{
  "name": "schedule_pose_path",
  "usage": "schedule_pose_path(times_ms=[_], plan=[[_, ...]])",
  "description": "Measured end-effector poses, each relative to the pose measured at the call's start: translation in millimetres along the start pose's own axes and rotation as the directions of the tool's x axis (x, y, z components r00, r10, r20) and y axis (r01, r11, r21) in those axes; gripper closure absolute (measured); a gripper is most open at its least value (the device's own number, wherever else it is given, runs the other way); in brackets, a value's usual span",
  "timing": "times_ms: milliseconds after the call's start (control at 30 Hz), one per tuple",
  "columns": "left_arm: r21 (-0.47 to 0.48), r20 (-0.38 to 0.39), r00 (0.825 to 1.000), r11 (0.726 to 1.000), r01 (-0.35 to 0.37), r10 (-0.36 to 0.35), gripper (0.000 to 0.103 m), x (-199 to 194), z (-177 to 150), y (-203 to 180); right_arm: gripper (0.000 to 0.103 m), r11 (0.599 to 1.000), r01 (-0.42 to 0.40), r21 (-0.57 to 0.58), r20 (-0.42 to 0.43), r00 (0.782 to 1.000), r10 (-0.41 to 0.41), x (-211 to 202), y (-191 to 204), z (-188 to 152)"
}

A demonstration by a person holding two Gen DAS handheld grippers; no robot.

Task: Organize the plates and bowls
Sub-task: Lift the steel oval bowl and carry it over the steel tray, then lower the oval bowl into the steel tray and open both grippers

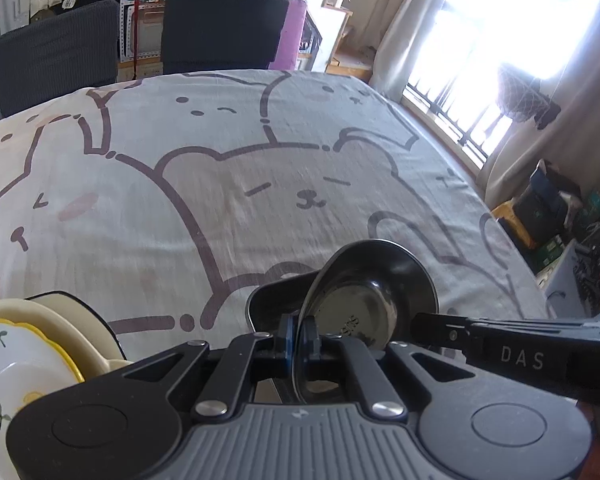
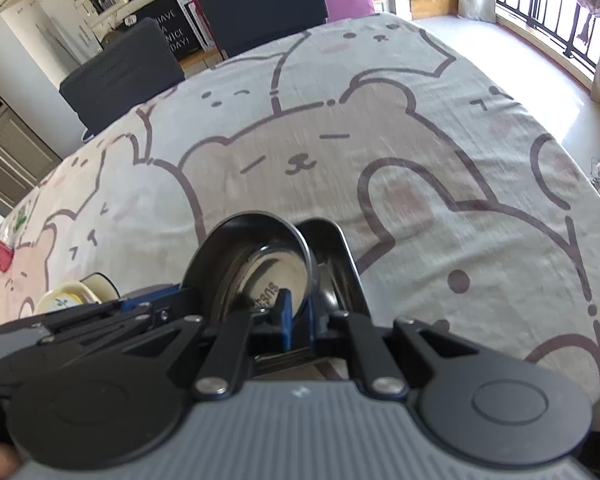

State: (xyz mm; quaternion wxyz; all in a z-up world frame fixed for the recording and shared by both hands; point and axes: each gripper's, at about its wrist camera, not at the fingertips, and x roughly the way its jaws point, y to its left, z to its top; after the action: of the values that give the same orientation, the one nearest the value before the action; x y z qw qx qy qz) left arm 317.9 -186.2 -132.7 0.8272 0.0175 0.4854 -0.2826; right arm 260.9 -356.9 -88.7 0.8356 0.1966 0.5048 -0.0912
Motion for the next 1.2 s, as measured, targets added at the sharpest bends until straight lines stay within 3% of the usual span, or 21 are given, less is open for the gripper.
schedule_pose_path(times_ms=[1200], plan=[[0.024,-0.076,0.997,1.0,0.001,0.0,0.099,28.2,1.9,1.4,0.089,0.997,0.06,-0.048,-0.097,0.993,-0.064,36.9,-0.5,8.1]])
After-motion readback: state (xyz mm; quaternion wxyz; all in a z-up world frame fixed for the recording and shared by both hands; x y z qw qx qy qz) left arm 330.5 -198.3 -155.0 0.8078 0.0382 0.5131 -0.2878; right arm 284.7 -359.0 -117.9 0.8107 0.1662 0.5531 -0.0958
